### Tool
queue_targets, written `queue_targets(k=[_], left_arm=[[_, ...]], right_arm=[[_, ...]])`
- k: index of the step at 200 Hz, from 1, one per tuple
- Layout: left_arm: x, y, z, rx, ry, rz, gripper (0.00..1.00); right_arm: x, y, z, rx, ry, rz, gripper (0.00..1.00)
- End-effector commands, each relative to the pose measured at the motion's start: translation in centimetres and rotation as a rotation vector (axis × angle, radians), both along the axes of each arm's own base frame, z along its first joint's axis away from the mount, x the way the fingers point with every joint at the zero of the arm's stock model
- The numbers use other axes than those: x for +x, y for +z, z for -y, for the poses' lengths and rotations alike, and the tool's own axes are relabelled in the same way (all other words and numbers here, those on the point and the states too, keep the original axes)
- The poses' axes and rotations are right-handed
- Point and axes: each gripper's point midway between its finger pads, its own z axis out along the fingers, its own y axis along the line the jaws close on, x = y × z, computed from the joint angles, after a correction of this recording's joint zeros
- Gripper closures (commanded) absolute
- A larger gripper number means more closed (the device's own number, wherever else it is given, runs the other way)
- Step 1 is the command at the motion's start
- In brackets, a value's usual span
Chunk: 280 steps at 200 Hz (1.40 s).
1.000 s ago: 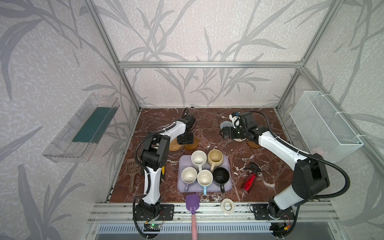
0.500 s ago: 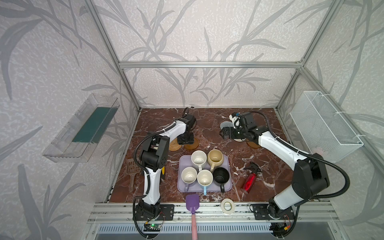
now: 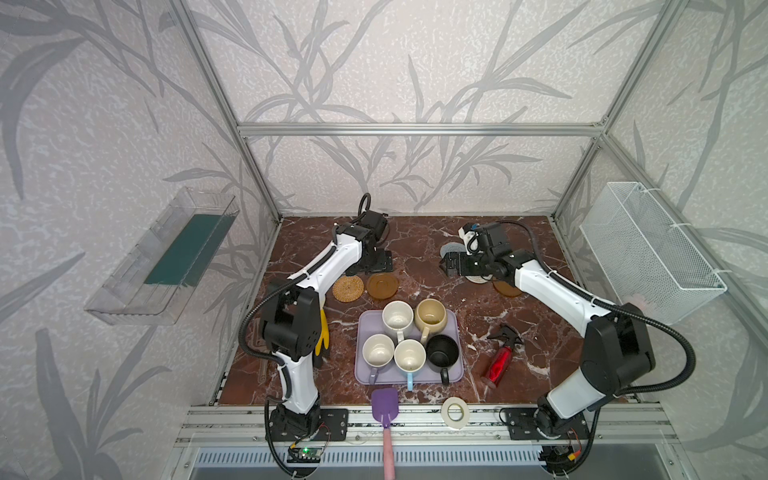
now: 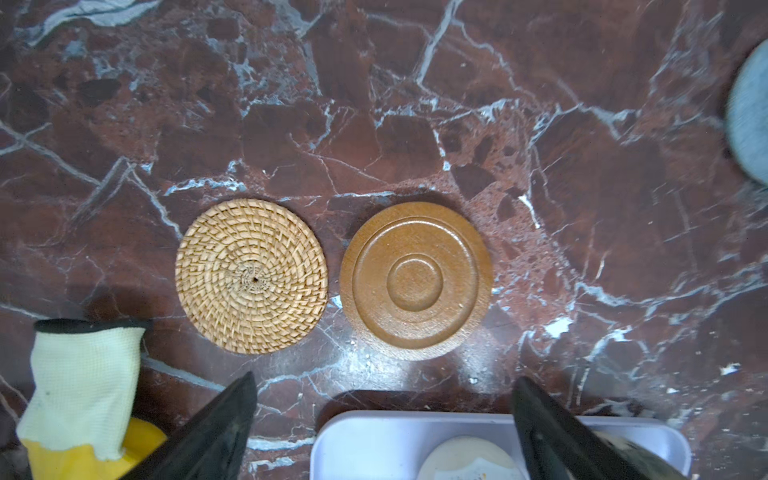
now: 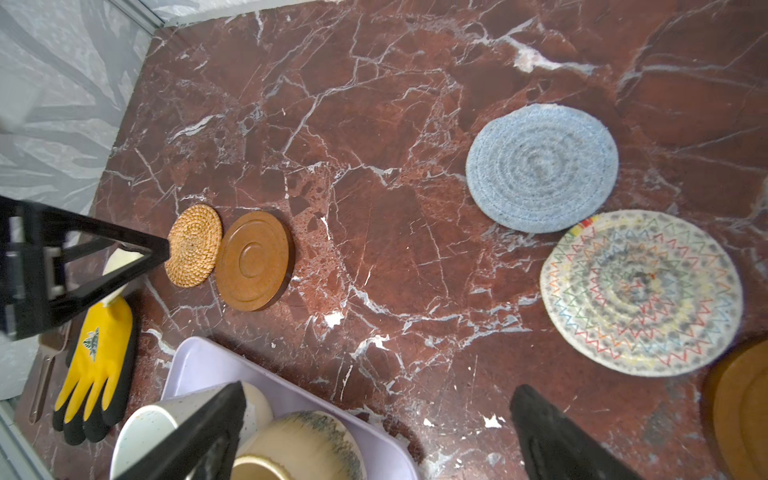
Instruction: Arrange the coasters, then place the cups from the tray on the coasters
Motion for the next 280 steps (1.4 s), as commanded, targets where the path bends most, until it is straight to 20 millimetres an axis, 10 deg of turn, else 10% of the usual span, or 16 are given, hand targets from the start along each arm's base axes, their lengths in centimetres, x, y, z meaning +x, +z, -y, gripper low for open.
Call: queue_targets(k=[1, 78, 280], left_arm=[[0.0, 3.7, 0.8, -0.078, -0.004, 0.083, 0.01], [1.6, 9.3, 5.7, -0.405, -0.073, 0.284, 0.01], [2.6, 4.5, 8.2, -0.489, -0.045, 0.173, 0.01]], right_arm=[[1.1, 0.0, 0.4, -0.05, -0.004, 0.009, 0.01], [5.3, -2.5, 2.0, -0.169, -0.028, -0.026, 0.02], [13.7, -11.4, 2.6, -0.328, -0.011, -0.208, 0.33]])
